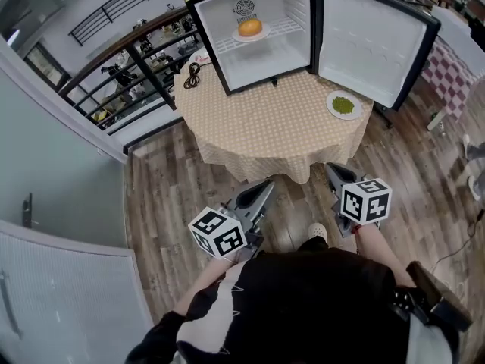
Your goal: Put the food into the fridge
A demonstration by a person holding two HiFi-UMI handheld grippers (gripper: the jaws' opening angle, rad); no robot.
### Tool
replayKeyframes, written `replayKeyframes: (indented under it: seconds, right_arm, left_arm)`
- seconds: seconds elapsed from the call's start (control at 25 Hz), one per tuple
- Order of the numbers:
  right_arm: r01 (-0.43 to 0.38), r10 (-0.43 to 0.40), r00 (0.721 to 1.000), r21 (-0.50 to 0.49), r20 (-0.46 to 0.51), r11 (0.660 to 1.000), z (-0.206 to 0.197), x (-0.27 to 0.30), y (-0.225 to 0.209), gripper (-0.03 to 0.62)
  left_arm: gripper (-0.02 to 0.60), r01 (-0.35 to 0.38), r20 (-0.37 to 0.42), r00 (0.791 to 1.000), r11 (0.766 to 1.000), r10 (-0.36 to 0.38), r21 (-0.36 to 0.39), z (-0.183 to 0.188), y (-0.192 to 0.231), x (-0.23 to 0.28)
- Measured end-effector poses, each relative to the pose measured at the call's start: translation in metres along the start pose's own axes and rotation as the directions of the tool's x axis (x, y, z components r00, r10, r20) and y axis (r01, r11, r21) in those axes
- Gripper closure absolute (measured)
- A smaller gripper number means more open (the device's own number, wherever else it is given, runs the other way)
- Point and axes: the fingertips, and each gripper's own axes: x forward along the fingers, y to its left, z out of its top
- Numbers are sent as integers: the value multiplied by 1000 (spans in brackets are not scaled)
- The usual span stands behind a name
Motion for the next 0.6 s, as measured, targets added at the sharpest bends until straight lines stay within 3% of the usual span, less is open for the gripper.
replayKeyframes:
  seconds: [0.6]
  right_arm:
    - [26,-26,1000,-15,10,1000,-15,-10,26,579]
  left_arm:
    - [569,26,-4,1000,1000,-25,2,-10,-5,-30]
